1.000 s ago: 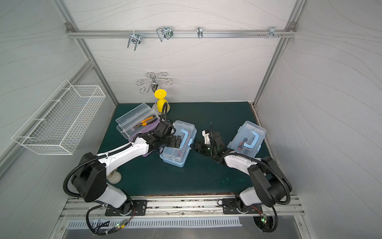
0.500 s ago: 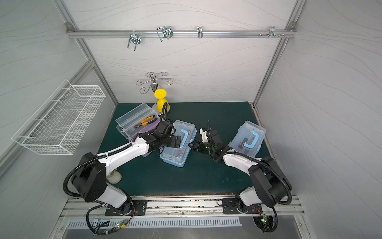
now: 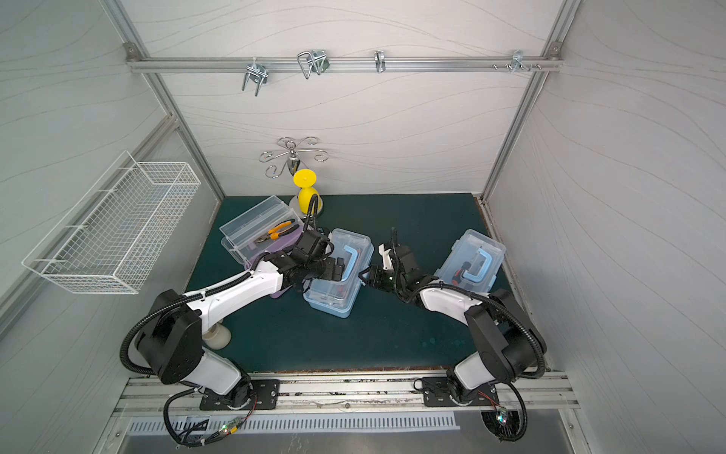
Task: Close toolboxes
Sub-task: Fasten the toolbox latch on the toolbox.
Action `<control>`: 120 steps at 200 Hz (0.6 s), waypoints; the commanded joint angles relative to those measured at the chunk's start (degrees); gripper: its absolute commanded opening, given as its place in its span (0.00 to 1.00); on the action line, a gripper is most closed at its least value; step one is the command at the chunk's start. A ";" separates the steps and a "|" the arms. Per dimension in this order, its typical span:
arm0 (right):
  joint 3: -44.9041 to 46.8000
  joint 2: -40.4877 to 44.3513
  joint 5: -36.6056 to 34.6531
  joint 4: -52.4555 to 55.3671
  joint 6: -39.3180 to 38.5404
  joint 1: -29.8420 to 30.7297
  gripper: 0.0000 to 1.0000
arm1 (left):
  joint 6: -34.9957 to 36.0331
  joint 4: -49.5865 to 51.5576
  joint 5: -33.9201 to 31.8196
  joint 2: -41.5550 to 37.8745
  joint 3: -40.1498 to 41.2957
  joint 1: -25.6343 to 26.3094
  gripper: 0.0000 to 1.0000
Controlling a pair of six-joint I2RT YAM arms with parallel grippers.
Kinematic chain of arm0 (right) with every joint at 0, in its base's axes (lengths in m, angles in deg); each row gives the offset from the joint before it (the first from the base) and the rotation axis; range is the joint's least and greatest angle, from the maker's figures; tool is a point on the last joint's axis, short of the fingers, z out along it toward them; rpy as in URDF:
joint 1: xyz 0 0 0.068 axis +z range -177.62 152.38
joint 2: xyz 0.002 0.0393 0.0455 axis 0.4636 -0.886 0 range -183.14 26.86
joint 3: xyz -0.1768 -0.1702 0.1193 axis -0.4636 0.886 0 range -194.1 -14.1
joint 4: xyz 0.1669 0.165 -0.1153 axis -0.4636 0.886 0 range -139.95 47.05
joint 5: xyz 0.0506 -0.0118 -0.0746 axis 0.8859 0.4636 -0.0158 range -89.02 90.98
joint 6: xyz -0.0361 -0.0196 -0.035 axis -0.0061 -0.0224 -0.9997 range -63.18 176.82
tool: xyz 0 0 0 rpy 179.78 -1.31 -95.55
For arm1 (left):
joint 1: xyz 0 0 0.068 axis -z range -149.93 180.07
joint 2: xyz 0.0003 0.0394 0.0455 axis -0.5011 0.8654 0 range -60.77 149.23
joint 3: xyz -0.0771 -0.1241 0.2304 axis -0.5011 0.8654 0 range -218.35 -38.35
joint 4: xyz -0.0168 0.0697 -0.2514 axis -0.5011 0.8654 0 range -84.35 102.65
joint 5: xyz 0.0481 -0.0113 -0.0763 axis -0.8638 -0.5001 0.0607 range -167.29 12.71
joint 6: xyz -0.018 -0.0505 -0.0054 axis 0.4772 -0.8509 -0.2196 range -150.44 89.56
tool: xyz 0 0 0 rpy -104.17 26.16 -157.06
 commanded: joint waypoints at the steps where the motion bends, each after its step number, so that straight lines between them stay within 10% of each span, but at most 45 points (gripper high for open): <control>1: -0.83 -0.43 -0.83 -0.05 -0.46 -0.01 0.46 | 0.00 0.35 1.10 0.56 0.45 0.40 0.98; 120: -0.09 2.72 1.04 -0.39 0.32 -0.98 0.38 | -0.13 0.32 0.92 0.31 0.79 0.35 0.98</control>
